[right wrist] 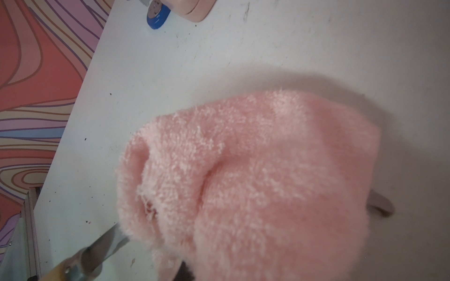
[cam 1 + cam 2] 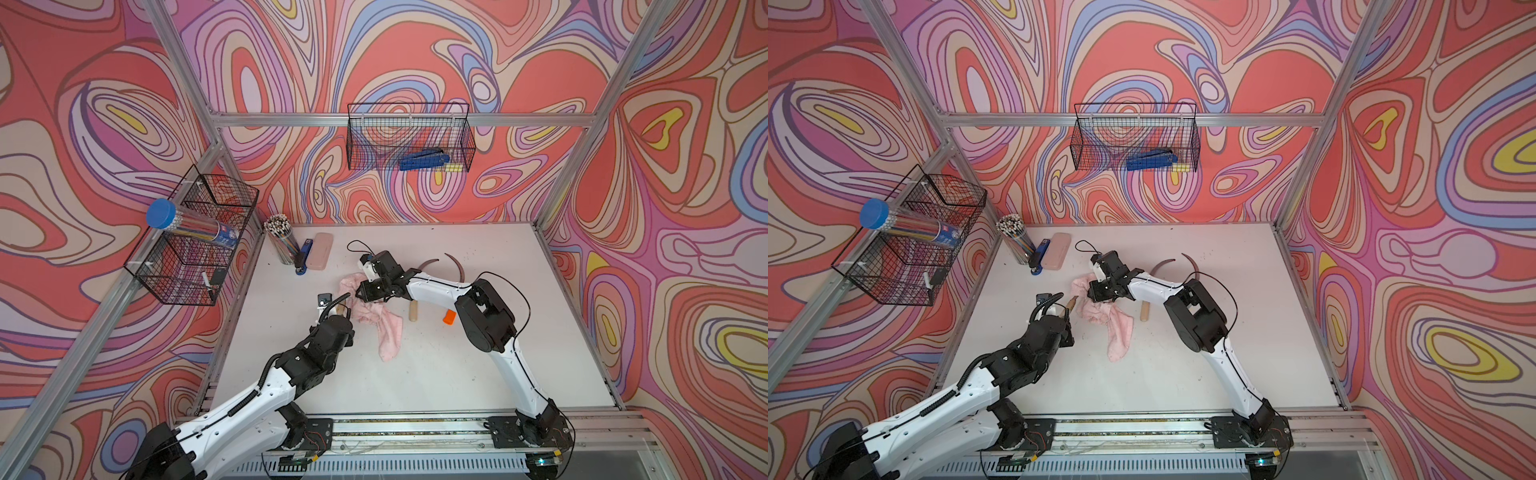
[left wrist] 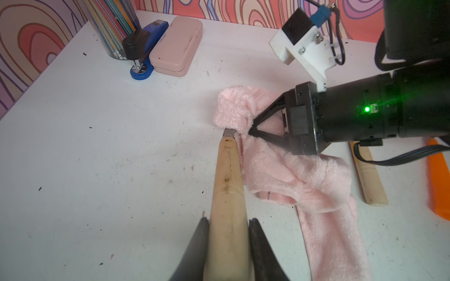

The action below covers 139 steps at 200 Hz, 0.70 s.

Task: Wipe small sickles with rags
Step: Wipe the small sickle.

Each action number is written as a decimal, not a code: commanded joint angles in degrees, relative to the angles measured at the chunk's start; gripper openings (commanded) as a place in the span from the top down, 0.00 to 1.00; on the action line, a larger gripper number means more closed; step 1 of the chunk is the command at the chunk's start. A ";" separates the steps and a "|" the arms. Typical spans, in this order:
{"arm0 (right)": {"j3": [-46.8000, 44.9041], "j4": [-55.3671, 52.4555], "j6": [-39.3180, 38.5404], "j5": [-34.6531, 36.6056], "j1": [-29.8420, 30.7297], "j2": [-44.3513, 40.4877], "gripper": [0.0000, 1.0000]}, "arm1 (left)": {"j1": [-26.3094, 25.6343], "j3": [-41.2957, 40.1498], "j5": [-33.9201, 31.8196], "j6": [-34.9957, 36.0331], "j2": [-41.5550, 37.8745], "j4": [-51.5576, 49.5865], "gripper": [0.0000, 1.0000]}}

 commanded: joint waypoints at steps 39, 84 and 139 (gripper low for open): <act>-2.31 -4.99 -1.04 25.85 -5.59 -1.60 1.00 | -0.23 0.01 -3.04 -0.67 -3.28 -0.94 1.00; -3.15 -3.62 -2.74 26.70 -5.22 -3.19 1.00 | -0.23 -0.49 -3.14 -0.63 -4.30 -1.09 1.00; -5.14 0.34 -7.03 16.80 3.75 -7.59 1.00 | -0.23 0.01 -1.75 -0.58 0.12 1.63 1.00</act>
